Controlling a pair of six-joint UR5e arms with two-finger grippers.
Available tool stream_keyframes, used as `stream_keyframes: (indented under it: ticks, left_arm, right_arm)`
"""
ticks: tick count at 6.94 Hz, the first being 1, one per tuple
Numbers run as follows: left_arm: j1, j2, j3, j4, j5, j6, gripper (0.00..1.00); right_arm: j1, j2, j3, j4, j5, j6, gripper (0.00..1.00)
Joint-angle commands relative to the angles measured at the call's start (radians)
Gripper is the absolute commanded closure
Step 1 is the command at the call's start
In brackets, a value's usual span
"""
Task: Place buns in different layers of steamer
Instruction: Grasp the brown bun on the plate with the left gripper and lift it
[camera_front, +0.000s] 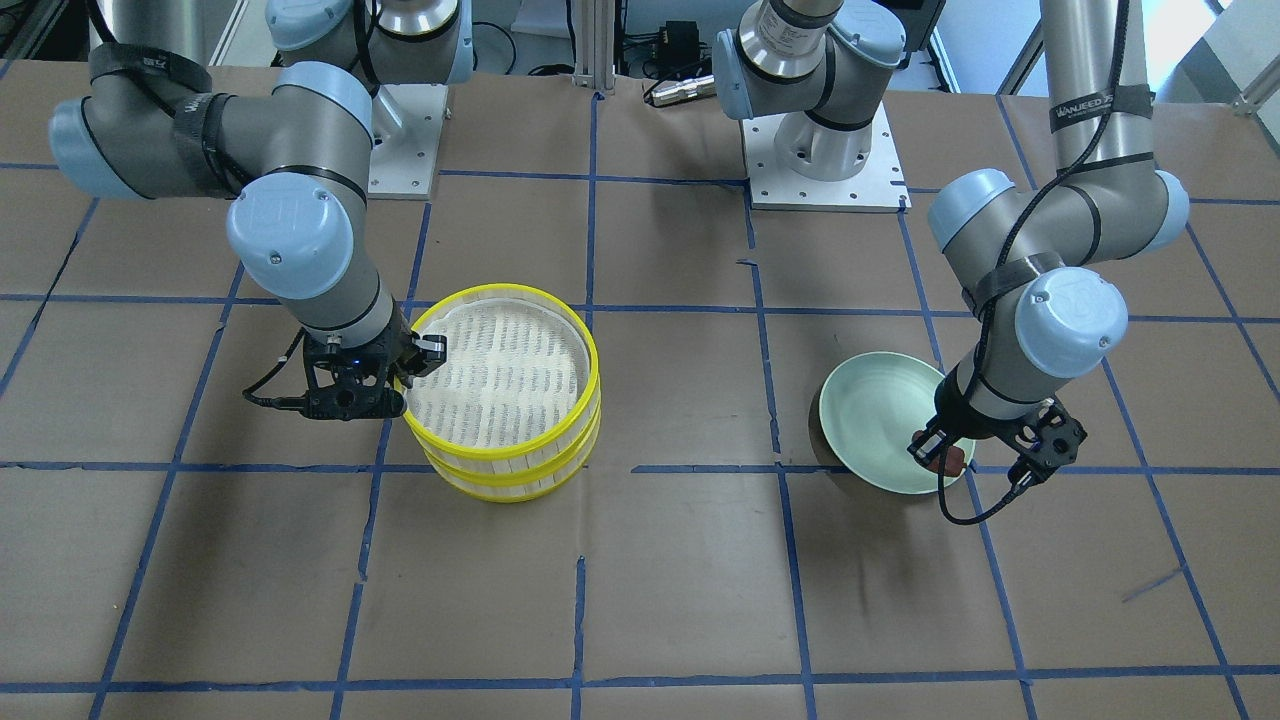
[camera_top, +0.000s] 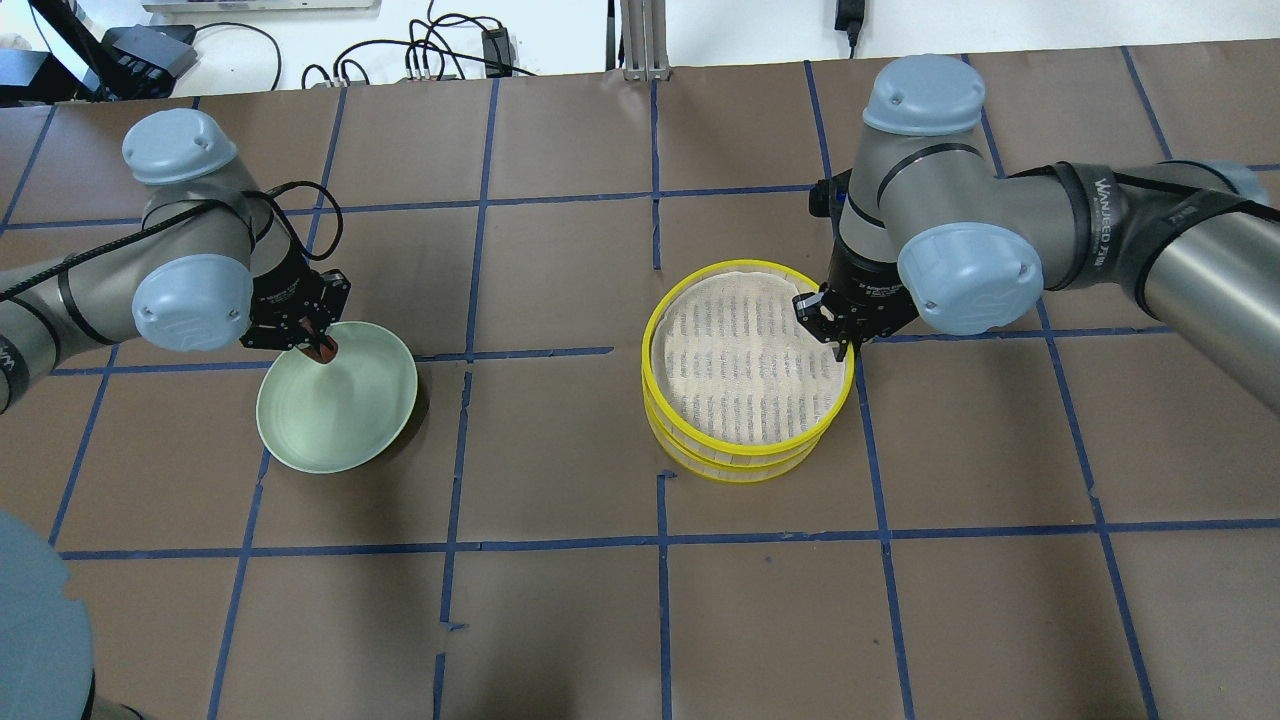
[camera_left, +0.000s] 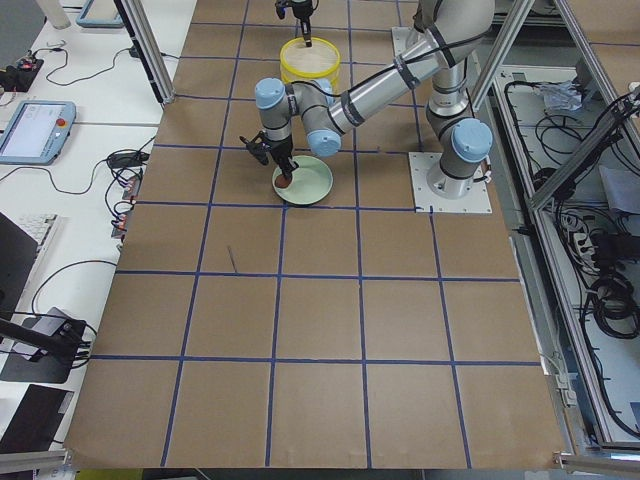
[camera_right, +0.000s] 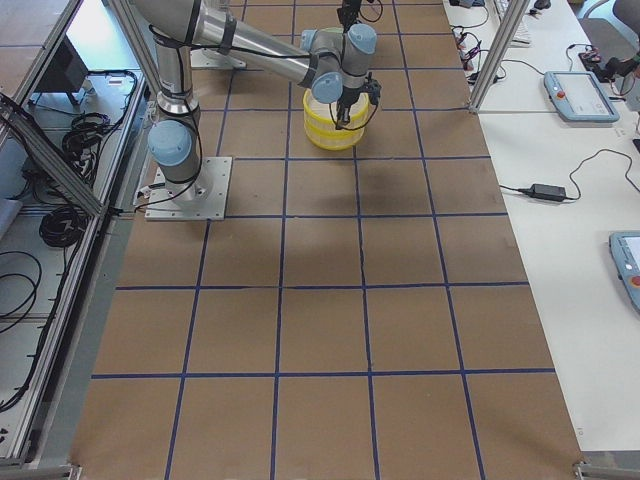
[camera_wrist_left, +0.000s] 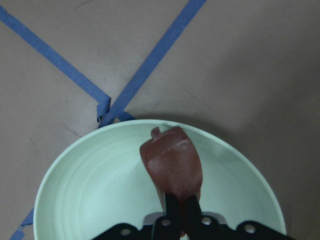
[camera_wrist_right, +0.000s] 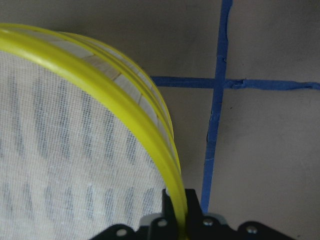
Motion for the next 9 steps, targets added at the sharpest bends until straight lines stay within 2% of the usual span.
stream_keyframes:
  ticks: [1, 3, 5, 9]
  left_arm:
    - [-0.024, 0.132, 0.083, -0.223, -0.013, 0.0, 0.85]
    - [-0.136, 0.21, 0.213, -0.463, -0.056, 0.0, 0.85]
    - [-0.243, 0.237, 0.243, -0.513, -0.057, -0.01, 0.85]
    - [-0.259, 0.243, 0.245, -0.513, -0.103, -0.013, 0.85]
  right_arm:
    - [0.0, 0.005, -0.001, -0.001, 0.0, 0.0, 0.86]
    - [-0.001, 0.005, -0.001, -0.003, -0.002, 0.0, 0.86]
    - [-0.001, 0.005, -0.001, -0.003, -0.002, 0.0, 0.86]
    - [0.0, 0.019, 0.001, -0.003, 0.0, 0.0, 0.83]
